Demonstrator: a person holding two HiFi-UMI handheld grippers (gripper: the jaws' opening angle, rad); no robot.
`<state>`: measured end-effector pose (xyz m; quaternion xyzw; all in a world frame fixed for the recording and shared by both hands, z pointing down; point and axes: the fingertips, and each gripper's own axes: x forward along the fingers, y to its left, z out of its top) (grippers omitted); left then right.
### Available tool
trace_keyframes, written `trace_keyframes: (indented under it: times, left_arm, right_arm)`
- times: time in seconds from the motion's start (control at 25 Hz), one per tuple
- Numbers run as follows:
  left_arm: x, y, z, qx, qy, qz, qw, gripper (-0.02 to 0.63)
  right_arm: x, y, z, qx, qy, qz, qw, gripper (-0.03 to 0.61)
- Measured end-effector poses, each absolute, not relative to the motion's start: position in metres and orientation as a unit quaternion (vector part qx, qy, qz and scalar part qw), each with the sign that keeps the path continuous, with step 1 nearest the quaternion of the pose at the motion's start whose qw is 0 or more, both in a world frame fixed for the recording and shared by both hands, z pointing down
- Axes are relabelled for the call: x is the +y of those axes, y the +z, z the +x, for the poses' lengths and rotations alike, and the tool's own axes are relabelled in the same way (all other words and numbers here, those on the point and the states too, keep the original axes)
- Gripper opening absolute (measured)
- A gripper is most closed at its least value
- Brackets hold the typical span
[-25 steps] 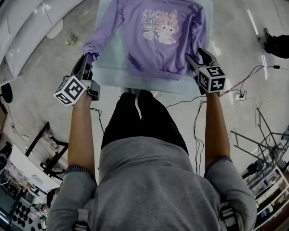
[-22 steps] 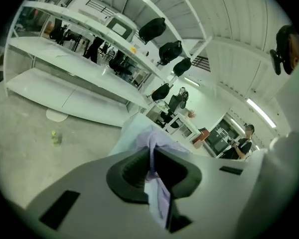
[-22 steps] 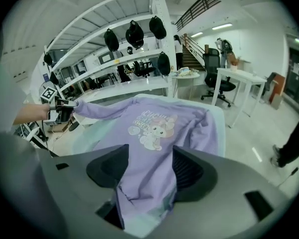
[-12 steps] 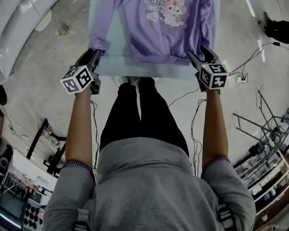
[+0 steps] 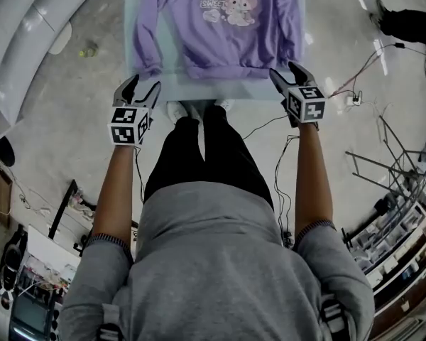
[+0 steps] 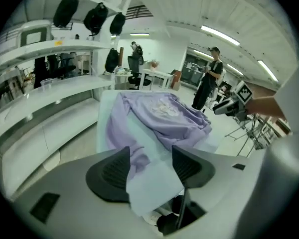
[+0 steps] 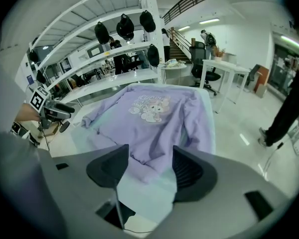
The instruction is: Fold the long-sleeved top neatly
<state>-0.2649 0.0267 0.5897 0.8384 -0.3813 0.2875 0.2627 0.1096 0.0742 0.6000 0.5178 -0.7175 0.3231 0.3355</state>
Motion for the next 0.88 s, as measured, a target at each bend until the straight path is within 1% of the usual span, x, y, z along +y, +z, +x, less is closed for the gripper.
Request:
trace_keyframes:
  times: [0.16, 0.32, 0.68, 0.76, 0.8, 0.88]
  left_arm:
    - [0.039, 0.595, -0.224, -0.324, 0.329, 0.866, 0.192, 0.291]
    - [0.053, 0.624, -0.187, -0.275, 0.361, 0.878, 0.150, 0.291]
    - [0.055, 0.660, -0.149, -0.273, 0.378, 0.871, 0.153, 0.284]
    - [0.054, 0.667, -0.144, -0.275, 0.389, 0.867, 0.147, 0.249]
    - [0.052, 0.671, -0.143, -0.278, 0.395, 0.864, 0.142, 0.229]
    - [0.047, 0.674, -0.144, -0.288, 0.402, 0.859, 0.134, 0.167]
  right_arm:
    - [0.089, 0.610, 0.106, -0.725, 0.315, 0.502, 0.352, 0.290]
    - [0.101, 0.637, 0.103, -0.728, 0.302, 0.482, 0.384, 0.290]
    - [0.113, 0.680, 0.098, -0.730, 0.309, 0.451, 0.410, 0.278]
    - [0.114, 0.685, 0.098, -0.729, 0.306, 0.446, 0.418, 0.254]
    - [0.112, 0.687, 0.099, -0.730, 0.301, 0.447, 0.421, 0.233]
    - [0.107, 0.690, 0.101, -0.731, 0.293, 0.455, 0.417, 0.188]
